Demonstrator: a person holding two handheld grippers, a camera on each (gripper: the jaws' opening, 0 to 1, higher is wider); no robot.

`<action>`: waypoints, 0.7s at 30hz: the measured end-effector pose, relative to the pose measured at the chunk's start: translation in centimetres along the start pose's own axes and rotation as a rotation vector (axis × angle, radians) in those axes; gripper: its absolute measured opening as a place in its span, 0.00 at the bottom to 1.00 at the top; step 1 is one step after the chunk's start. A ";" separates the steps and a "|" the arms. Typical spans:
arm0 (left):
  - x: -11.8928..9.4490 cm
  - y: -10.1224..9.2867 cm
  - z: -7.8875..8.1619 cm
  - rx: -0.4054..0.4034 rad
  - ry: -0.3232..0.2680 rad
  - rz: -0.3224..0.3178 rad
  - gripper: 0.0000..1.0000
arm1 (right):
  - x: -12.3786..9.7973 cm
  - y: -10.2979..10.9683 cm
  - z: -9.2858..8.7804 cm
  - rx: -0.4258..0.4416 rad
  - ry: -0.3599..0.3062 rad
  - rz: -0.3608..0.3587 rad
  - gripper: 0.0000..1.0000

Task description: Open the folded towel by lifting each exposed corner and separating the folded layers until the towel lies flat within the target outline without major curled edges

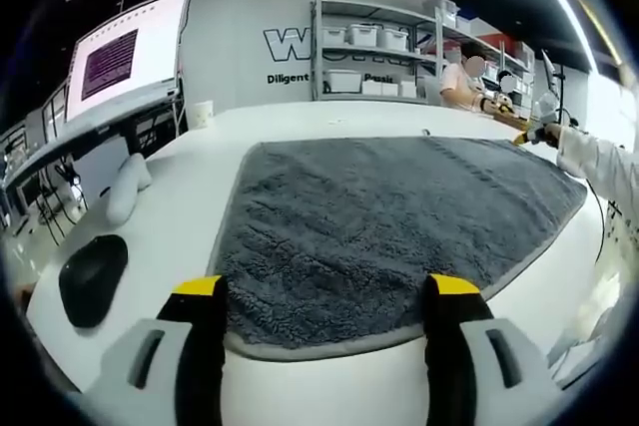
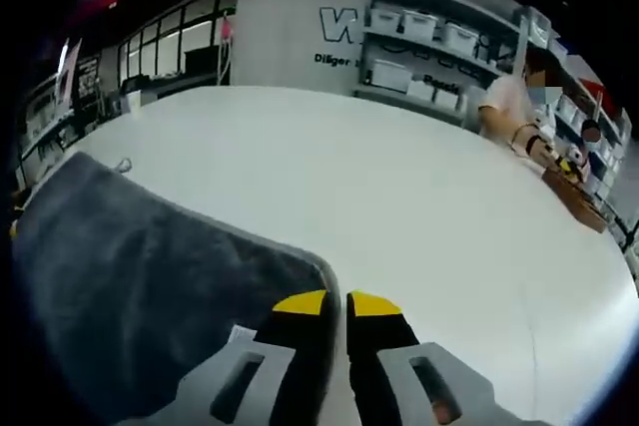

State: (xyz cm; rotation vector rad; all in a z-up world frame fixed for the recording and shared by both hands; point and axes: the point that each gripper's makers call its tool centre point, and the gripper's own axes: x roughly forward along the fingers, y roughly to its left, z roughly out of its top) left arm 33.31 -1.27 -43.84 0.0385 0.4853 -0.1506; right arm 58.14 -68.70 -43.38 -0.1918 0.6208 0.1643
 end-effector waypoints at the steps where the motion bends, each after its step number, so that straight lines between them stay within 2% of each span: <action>1: 0.0 0.0 0.0 0.000 -0.001 0.000 0.80 | 0.1 0.1 -0.1 -0.001 0.005 0.002 0.00; 5: 0.0 0.0 0.0 -0.002 -0.004 0.001 0.80 | 0.3 0.3 -0.7 -0.036 0.035 0.004 0.00; 9: 0.0 0.0 0.1 -0.005 -0.010 0.004 0.80 | 0.3 0.3 -0.5 -0.102 0.051 -0.009 0.00; 21: 0.1 -0.1 0.1 -0.010 -0.032 0.012 0.80 | 0.5 -0.3 -0.4 -0.220 0.085 -0.079 0.00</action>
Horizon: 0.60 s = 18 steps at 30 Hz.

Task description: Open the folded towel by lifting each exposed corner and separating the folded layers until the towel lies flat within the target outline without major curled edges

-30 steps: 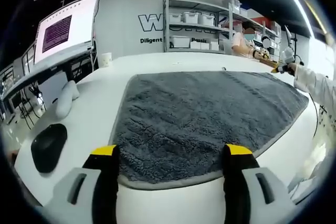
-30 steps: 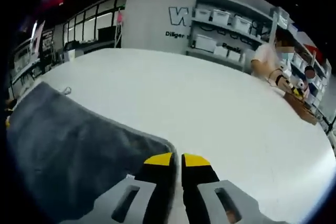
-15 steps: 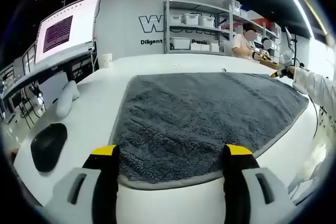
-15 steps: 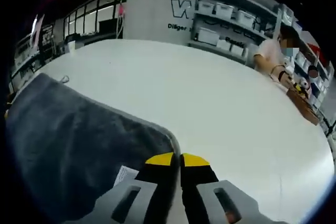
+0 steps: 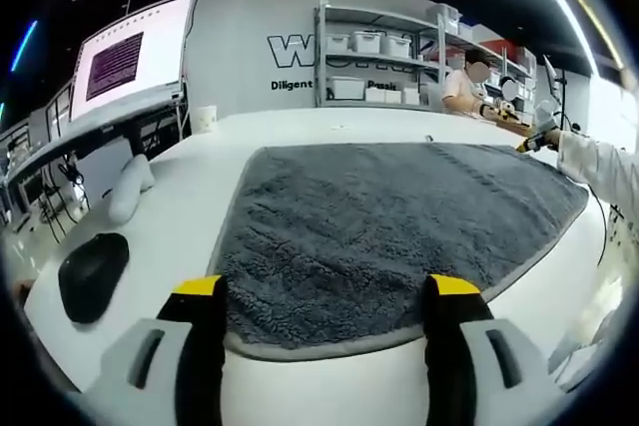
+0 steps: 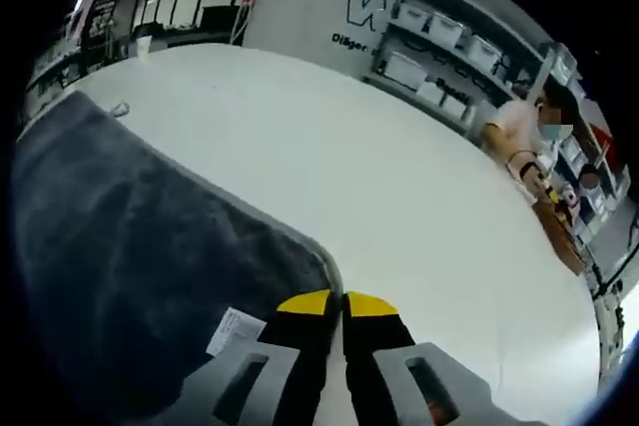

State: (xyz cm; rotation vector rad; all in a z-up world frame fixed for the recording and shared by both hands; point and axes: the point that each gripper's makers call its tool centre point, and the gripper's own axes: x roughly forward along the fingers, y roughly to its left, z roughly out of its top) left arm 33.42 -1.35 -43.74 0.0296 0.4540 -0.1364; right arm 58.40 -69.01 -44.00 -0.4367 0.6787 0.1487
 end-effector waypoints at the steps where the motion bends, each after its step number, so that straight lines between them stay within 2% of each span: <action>1: 0.0 0.0 0.0 0.000 0.000 0.000 0.80 | 0.0 0.0 0.0 -0.006 0.002 -0.002 0.00; 6: 0.0 0.0 0.0 0.001 -0.001 -0.001 0.80 | 0.1 -0.3 0.0 -0.038 0.009 -0.021 0.00; 11: 0.0 0.0 0.0 0.001 0.000 -0.001 0.80 | 0.0 0.0 0.1 -0.110 0.021 -0.049 0.00; 18: 0.1 0.0 0.0 0.013 0.032 -0.010 0.80 | -1.1 -0.2 0.8 -0.097 -0.040 -0.077 0.02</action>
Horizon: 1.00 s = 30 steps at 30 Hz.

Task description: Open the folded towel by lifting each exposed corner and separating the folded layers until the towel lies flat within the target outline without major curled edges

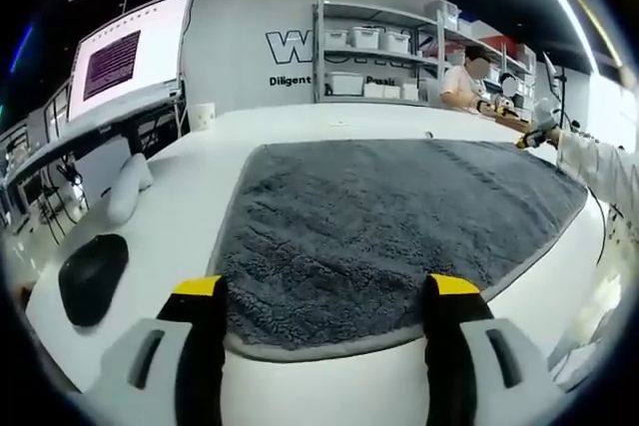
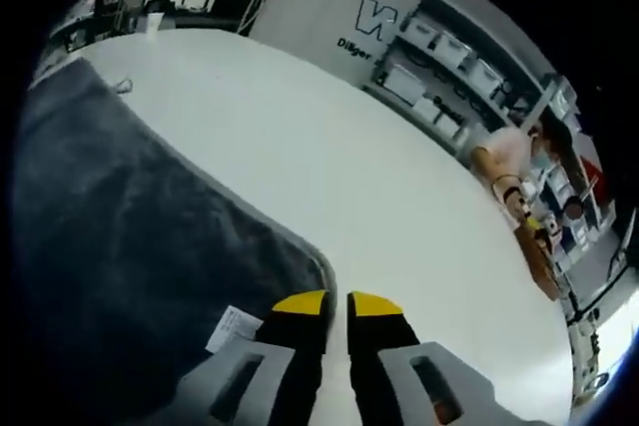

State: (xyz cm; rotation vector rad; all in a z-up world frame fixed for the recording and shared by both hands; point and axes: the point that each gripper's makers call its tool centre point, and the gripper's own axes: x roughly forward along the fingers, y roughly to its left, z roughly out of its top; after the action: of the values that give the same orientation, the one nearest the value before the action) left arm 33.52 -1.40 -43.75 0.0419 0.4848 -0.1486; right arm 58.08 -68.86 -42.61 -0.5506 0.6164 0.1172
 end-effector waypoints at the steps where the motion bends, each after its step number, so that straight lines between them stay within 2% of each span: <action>1: 0.0 -0.1 0.0 0.011 0.003 0.000 0.80 | -0.2 -0.1 0.2 -0.002 -0.010 -0.002 0.03; 4: 0.0 -0.4 0.1 0.016 0.019 -0.018 0.82 | -0.6 0.0 0.9 -0.011 -0.047 0.006 0.07; 7: -0.1 -0.9 0.4 0.036 0.038 -0.050 0.85 | -1.9 0.9 2.3 0.013 -0.118 0.068 0.15; 8: 0.2 -1.1 1.3 0.078 0.040 -0.060 0.85 | -2.4 1.5 2.5 0.018 -0.131 0.098 0.17; 11: 0.7 -1.9 2.4 0.061 0.021 -0.111 0.85 | -2.8 2.4 2.9 0.035 -0.146 0.159 0.25; 13: 1.5 -3.2 5.0 0.040 -0.042 -0.189 0.85 | -3.5 3.8 3.1 0.055 -0.147 0.228 0.28; 14: 1.7 -3.6 5.8 0.046 -0.057 -0.213 0.86 | -3.7 4.4 3.1 0.059 -0.149 0.261 0.29; 17: 2.4 -5.5 7.2 0.075 -0.046 -0.330 0.92 | -4.6 5.4 3.5 0.098 -0.175 0.322 0.38; 18: 2.8 -6.0 8.0 0.065 -0.069 -0.358 0.95 | -4.8 5.6 3.6 0.091 -0.178 0.335 0.41; 19: 3.7 -7.0 9.8 0.058 -0.107 -0.415 0.95 | -5.3 5.9 3.6 0.082 -0.183 0.349 0.43; 20: 4.3 -7.4 10.5 0.054 -0.112 -0.448 0.96 | -5.6 6.3 3.5 0.075 -0.176 0.364 0.43; 22: 5.1 -7.8 11.3 0.065 -0.110 -0.469 0.99 | -6.1 6.5 3.6 0.076 -0.180 0.380 0.43; 23: 5.4 -7.9 11.7 0.069 -0.121 -0.475 0.99 | -6.2 6.6 3.7 0.079 -0.184 0.385 0.47; 26: 7.3 -8.8 12.5 0.099 -0.097 -0.519 0.99 | -7.3 7.7 4.4 0.134 -0.219 0.455 0.57; 27: 8.1 -9.0 13.0 0.094 -0.095 -0.524 0.99 | -7.4 7.8 4.5 0.136 -0.222 0.461 0.60; 30: 8.6 -9.1 13.1 0.102 -0.089 -0.526 0.99 | -7.5 7.9 4.6 0.132 -0.222 0.463 0.62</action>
State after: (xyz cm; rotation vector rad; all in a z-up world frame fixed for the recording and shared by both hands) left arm 45.72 -12.50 -36.20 0.0062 0.3903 -0.6885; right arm 52.23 -59.29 -38.77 -0.2541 0.5207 0.5628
